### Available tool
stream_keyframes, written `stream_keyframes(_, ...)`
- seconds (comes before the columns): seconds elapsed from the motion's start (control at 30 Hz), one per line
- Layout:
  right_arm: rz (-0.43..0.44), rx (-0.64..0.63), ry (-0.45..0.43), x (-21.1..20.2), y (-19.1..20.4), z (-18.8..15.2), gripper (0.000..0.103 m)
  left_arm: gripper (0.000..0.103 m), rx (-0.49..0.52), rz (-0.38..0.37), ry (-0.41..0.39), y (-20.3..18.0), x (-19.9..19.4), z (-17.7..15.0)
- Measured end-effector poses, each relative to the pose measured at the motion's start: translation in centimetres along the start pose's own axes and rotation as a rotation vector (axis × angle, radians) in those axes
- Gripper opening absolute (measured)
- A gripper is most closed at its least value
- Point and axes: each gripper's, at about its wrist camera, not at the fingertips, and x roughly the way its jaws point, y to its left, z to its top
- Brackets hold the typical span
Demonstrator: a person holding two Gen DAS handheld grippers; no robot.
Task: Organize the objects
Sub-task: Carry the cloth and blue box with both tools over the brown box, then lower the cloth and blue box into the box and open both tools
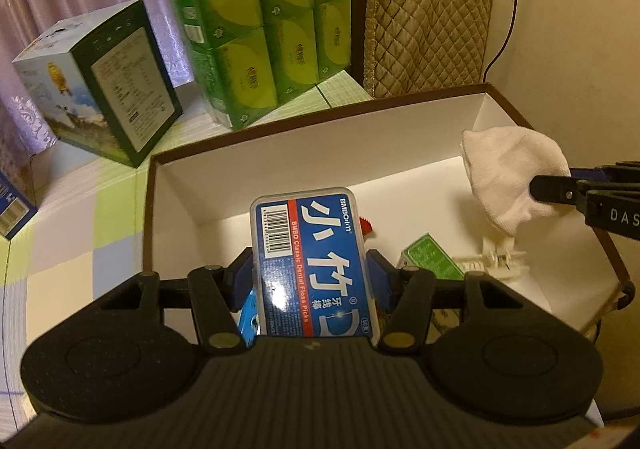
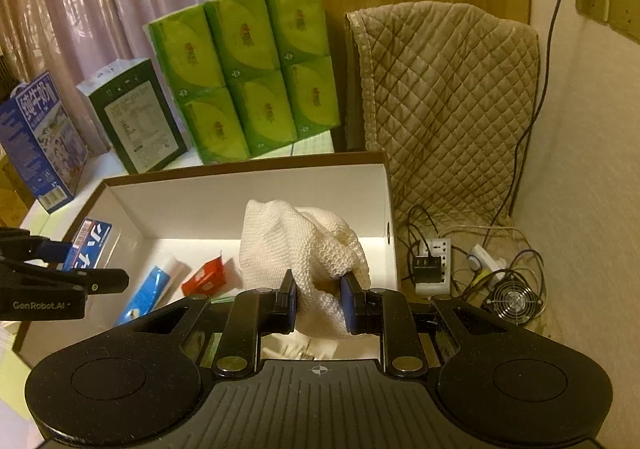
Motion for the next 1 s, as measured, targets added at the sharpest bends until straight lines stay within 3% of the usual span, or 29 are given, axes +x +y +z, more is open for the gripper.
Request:
stream_keyframes(0.47,0.011,-0.007,0.01,3.9,-0.4,1.6,0.02,0.054,0.022,-0.01,0.028,-0.9,3.8,2.1)
stream_keyframes(0.53,0.027,-0.002,0.014,4.5,-0.3,1.9,0.026,0.054,0.023,-0.013,0.031,-0.9,4.2,2.3)
stream_keyframes(0.6,0.029,-0.005,0.0,4.6,-0.2,2.0,0.041,0.054,0.023,-0.018,0.033,-0.8,4.6,2.4)
stream_keyframes(0.7,0.033,-0.003,-0.033,4.4,0.0,2.2,0.053,0.054,0.025,-0.02,0.042,-0.7,5.2,2.5)
stream_keyframes(1.0,0.032,0.013,-0.013,4.5,-0.4,2.1,0.054,0.055,0.035,-0.039,0.06,-0.7,6.2,2.5)
